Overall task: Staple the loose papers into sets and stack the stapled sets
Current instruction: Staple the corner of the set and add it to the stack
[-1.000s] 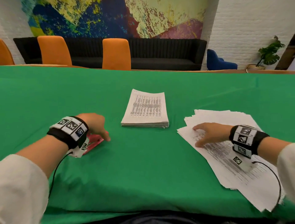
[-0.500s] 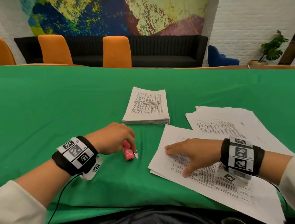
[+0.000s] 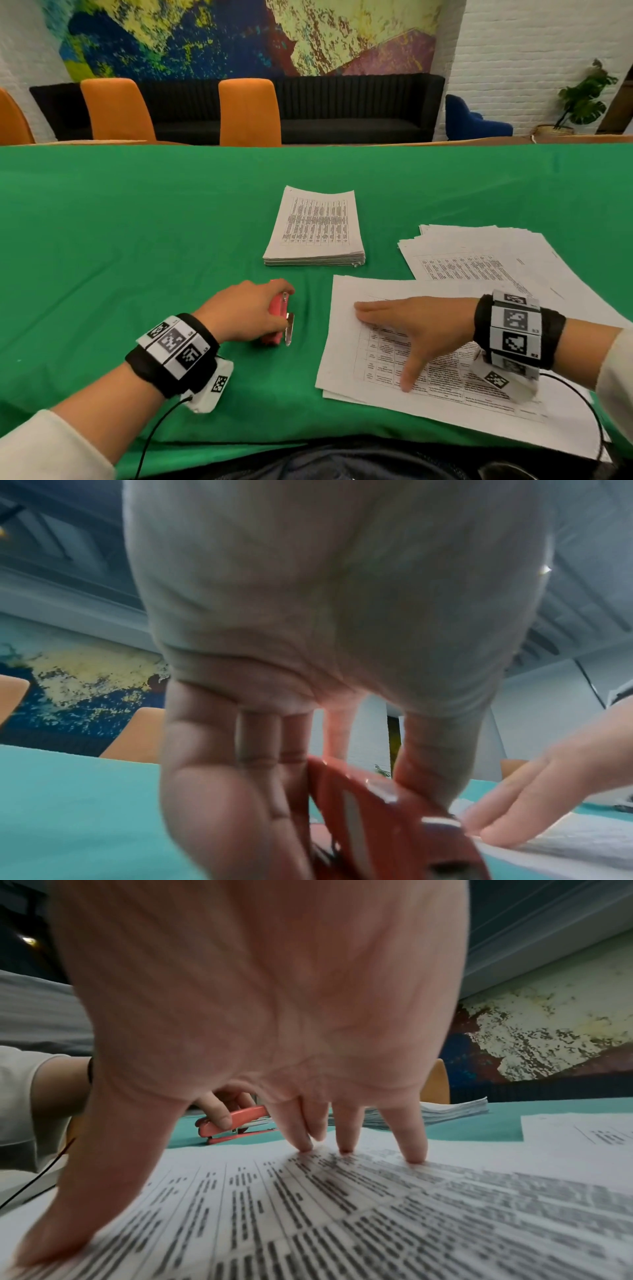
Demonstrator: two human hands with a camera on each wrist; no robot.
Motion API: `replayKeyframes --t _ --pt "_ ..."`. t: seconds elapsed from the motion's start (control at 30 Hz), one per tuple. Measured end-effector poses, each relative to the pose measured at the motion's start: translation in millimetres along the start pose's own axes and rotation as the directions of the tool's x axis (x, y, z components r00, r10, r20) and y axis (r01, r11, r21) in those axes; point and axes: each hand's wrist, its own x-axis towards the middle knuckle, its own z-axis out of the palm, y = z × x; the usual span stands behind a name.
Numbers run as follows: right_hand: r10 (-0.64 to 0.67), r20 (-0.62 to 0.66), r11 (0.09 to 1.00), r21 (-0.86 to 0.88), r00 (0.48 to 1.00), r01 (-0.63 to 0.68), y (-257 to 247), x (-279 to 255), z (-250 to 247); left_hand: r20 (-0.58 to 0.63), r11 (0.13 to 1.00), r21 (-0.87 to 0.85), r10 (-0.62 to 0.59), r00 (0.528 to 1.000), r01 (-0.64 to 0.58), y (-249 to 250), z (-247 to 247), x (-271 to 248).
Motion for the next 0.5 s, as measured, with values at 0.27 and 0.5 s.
replayKeyframes --t 0.27,0.5 --pt "-0.034 -0.031 0.999 0.005 0.999 0.035 3.2 1.0 -8.9 0.082 0.990 0.139 0.026 0.996 -0.037 0.9 -7.8 4.5" --pt "0.166 0.090 0.984 0.053 0.982 -0.171 18.1 -4.8 -3.2 0.206 0.972 0.218 0.040 0.978 -0.086 -8.3 -9.1 -9.3"
